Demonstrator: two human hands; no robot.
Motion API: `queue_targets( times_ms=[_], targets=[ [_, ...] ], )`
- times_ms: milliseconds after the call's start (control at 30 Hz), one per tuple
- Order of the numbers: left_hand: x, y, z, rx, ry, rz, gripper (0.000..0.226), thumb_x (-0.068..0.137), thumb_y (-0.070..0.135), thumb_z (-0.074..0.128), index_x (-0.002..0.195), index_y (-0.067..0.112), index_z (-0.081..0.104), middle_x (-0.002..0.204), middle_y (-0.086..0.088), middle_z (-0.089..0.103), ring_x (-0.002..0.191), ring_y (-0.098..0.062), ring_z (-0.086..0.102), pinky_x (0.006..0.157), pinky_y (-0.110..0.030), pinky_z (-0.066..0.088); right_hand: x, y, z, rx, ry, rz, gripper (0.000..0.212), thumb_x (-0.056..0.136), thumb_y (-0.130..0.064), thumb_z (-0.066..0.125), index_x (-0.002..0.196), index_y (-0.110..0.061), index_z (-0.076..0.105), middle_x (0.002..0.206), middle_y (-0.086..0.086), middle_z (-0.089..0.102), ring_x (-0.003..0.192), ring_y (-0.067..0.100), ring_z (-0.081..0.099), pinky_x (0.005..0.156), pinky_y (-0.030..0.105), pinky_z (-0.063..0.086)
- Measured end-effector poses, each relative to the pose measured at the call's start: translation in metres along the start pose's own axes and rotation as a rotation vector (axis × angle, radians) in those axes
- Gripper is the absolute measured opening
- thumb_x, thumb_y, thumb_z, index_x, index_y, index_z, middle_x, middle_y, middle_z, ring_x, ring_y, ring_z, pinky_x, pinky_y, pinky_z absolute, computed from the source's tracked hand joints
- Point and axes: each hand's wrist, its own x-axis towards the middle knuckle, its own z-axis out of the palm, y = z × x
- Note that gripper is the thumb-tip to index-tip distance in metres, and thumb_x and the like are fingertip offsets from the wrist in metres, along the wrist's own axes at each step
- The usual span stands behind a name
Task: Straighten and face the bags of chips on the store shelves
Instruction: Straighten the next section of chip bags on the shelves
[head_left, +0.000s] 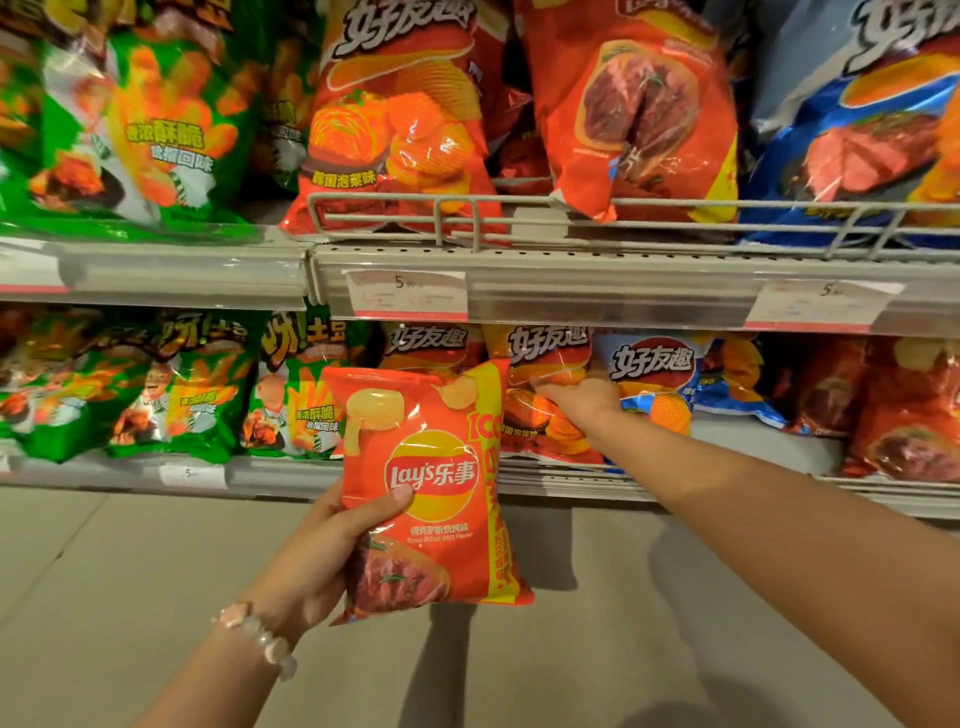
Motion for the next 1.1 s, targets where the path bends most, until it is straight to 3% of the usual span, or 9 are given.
queue_targets(
  times_ms=[100, 167, 300, 433, 533, 667, 833, 1000, 1100],
  targets=[
    [0.004, -0.001, 0.006, 0.010, 0.003, 0.001, 0.068, 0.057, 0.030, 0.090, 0.115, 0.007, 0.062, 0.102, -0.018, 0.072, 0.087, -0.034, 0.071, 0.063, -0.035, 0.060, -0.001, -0.005, -0.007, -0.175, -0.057, -0.006, 0.078, 0.079, -0.053, 0.068, 0.136, -0.007, 0.044, 0.134, 0.013, 0.054, 0.123, 0.030, 0.051, 0.100, 0.032, 0.042],
    [0.005, 0.001, 0.012, 0.015, 0.014, 0.021, 0.045, 0.074, 0.018, 0.075, 0.116, 0.008, 0.061, 0.101, -0.016, 0.073, 0.086, -0.032, 0.072, 0.064, -0.034, 0.060, -0.006, -0.010, -0.013, -0.172, -0.060, -0.027, 0.080, 0.080, -0.053, 0.067, 0.139, -0.007, 0.040, 0.138, 0.014, 0.050, 0.126, 0.030, 0.048, 0.103, 0.033, 0.040],
    [0.014, 0.006, 0.030, 0.014, 0.006, 0.081, 0.045, 0.074, 0.015, 0.077, 0.116, 0.013, 0.061, 0.102, -0.012, 0.073, 0.087, -0.029, 0.072, 0.063, -0.033, 0.060, -0.041, -0.006, -0.038, 0.209, 0.067, -0.181, 0.061, 0.088, -0.040, 0.062, 0.136, -0.010, 0.040, 0.129, 0.013, 0.054, 0.120, 0.030, 0.051, 0.098, 0.037, 0.043],
    [0.027, 0.007, 0.061, 0.016, -0.053, 0.056, 0.047, 0.071, 0.018, 0.075, 0.116, 0.013, 0.061, 0.103, -0.011, 0.073, 0.086, -0.027, 0.072, 0.063, -0.032, 0.059, -0.095, 0.004, -0.080, 0.401, -0.348, -0.195, 0.066, 0.090, -0.045, 0.054, 0.145, -0.023, 0.026, 0.135, -0.003, 0.047, 0.117, 0.009, 0.046, 0.090, 0.022, 0.035],
    [0.034, 0.000, 0.092, 0.053, -0.142, 0.009, 0.094, 0.035, 0.039, 0.097, 0.118, 0.011, 0.062, 0.109, -0.015, 0.071, 0.093, -0.031, 0.071, 0.067, -0.034, 0.059, -0.113, 0.017, -0.102, 0.428, -0.533, -0.107, 0.099, 0.068, -0.049, 0.079, 0.146, -0.030, 0.022, 0.137, -0.007, 0.047, 0.120, 0.012, 0.051, 0.099, 0.035, 0.044],
    [0.037, -0.009, 0.135, 0.066, -0.236, -0.035, 0.101, 0.033, 0.041, 0.096, 0.121, 0.010, 0.061, 0.113, -0.016, 0.069, 0.099, -0.031, 0.069, 0.069, -0.033, 0.059, -0.117, 0.039, -0.127, 0.462, -0.496, -0.087, 0.084, 0.068, -0.025, 0.084, 0.133, -0.036, 0.032, 0.125, -0.006, 0.058, 0.112, 0.014, 0.060, 0.095, 0.042, 0.051],
    [0.043, -0.012, 0.184, 0.178, -0.291, -0.100, 0.048, 0.075, 0.026, 0.073, 0.120, 0.013, 0.060, 0.111, -0.011, 0.071, 0.098, -0.026, 0.070, 0.072, -0.032, 0.059, -0.107, 0.064, -0.163, 0.526, -0.368, -0.119, 0.071, 0.072, -0.013, 0.081, 0.125, -0.032, 0.037, 0.113, -0.009, 0.061, 0.102, 0.009, 0.063, 0.088, 0.036, 0.054],
    [0.056, -0.009, 0.231, 0.300, -0.243, -0.032, 0.108, 0.027, 0.047, 0.095, 0.125, 0.025, 0.054, 0.109, -0.002, 0.072, 0.096, -0.018, 0.070, 0.079, -0.039, 0.052, -0.093, 0.084, -0.203, 0.472, -0.241, -0.177, 0.064, 0.074, -0.014, 0.080, 0.121, -0.029, 0.038, 0.106, -0.014, 0.061, 0.097, 0.003, 0.061, 0.089, 0.032, 0.052],
    [0.063, -0.011, 0.261, 0.257, -0.207, 0.018, 0.110, 0.028, 0.040, 0.096, 0.127, 0.029, 0.050, 0.109, -0.002, 0.072, 0.096, -0.022, 0.071, 0.081, -0.046, 0.054, -0.085, 0.096, -0.227, 0.459, -0.161, -0.200, 0.065, 0.072, -0.013, 0.081, 0.119, -0.028, 0.039, 0.105, -0.014, 0.060, 0.099, 0.006, 0.061, 0.093, 0.035, 0.051]
  ],
)
